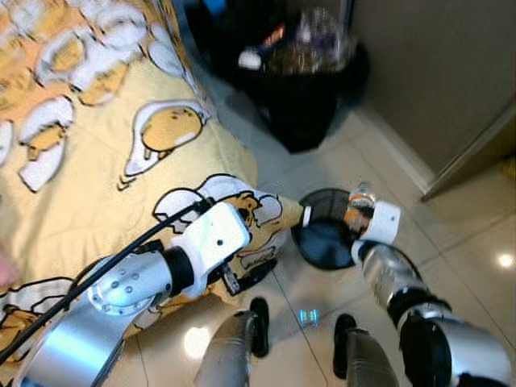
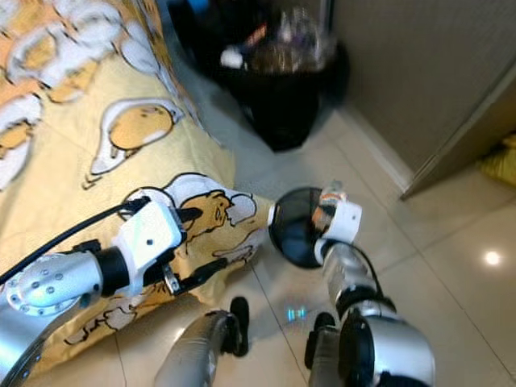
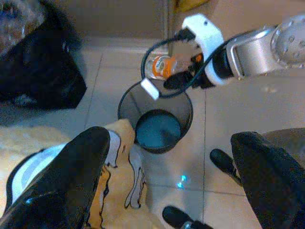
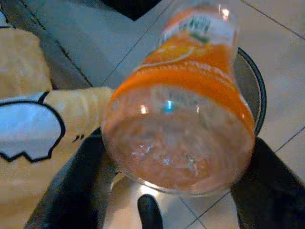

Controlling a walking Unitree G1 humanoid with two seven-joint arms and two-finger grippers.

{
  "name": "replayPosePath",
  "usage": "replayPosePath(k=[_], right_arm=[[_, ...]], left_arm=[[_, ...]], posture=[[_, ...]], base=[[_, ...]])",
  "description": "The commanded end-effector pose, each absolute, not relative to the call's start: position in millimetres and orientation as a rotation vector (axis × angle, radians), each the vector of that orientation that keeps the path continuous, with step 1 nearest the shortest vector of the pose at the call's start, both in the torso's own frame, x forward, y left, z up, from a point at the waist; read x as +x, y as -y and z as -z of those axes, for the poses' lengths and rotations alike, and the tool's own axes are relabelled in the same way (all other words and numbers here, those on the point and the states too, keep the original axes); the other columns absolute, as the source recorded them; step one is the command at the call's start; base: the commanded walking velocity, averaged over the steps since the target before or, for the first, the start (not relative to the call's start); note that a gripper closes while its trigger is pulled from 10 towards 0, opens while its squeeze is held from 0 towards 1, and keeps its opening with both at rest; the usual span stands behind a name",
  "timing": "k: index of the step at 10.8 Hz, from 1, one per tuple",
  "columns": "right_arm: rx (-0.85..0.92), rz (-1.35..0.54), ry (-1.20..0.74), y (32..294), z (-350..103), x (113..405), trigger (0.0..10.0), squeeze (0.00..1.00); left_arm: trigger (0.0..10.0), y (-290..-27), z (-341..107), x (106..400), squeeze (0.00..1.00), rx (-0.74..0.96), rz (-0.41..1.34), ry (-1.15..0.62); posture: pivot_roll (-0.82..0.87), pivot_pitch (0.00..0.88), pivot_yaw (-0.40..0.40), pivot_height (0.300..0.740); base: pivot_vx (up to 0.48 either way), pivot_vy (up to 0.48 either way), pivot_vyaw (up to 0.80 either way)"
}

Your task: Clean up the room

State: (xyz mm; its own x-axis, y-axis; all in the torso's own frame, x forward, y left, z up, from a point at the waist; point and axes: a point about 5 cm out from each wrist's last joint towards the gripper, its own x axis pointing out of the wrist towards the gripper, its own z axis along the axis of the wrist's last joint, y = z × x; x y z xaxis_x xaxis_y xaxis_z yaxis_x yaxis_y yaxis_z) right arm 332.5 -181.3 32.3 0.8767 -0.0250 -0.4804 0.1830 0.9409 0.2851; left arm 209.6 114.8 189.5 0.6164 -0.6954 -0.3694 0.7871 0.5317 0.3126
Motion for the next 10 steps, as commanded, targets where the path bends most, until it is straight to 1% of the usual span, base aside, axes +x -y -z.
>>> replayPosePath(k=[1,4,5,6,7,8,9,10], right_arm=[[0.344,0.116,-0.542,176.6,-22.9,326.1,10.0,1.00],[0.321,0.104,-0.527,178.3,-27.9,330.1,10.0,1.00],[0.251,0.113,-0.527,182.0,-28.2,329.7,10.0,1.00],[0.111,0.125,-0.484,189.7,-33.4,331.9,10.0,0.00],[0.064,0.116,-0.434,191.0,-37.2,333.0,10.0,0.00],[0.042,0.111,-0.376,192.0,-38.9,331.5,10.0,0.00],[0.008,0.117,-0.302,194.9,-42.6,329.6,10.0,0.00],[-0.015,0.072,-0.198,192.1,-47.5,323.9,10.0,0.00]], left_arm=[[10.0,-121.5,-188.6,206.7,0.00,0.489,0.851,-0.238],[10.0,-125.1,-186.2,209.5,0.00,0.498,0.809,-0.275],[10.0,-124.7,-182.4,209.7,0.00,0.489,0.810,-0.285],[10.0,-126.8,-170.1,213.5,0.00,0.342,0.748,-0.308],[10.0,-131.4,-160.1,216.6,0.00,0.230,0.687,-0.326],[10.0,-135.7,-144.5,222.8,0.00,0.125,0.614,-0.348],[10.0,-138.0,-127.8,232.1,0.00,0.063,0.552,-0.360],[10.0,-137.3,-114.9,243.2,0.00,0.036,0.509,-0.346]], posture=[[0.38,0.412,0.200,0.740],[0.37,0.409,0.194,0.740],[0.36,0.401,0.188,0.740],[0.33,0.354,0.156,0.740],[0.30,0.314,0.130,0.740],[0.26,0.239,0.083,0.740],[0.22,0.181,0.051,0.740],[0.17,0.077,0.011,0.740]], base=[[0.000,0.000,0.00],[0.000,0.000,0.00],[0.000,0.000,0.00],[0.000,0.000,0.00],[0.000,0.000,0.00],[0.000,0.000,0.00],[0.000,0.000,0.00],[0.000,0.000,0.00]])
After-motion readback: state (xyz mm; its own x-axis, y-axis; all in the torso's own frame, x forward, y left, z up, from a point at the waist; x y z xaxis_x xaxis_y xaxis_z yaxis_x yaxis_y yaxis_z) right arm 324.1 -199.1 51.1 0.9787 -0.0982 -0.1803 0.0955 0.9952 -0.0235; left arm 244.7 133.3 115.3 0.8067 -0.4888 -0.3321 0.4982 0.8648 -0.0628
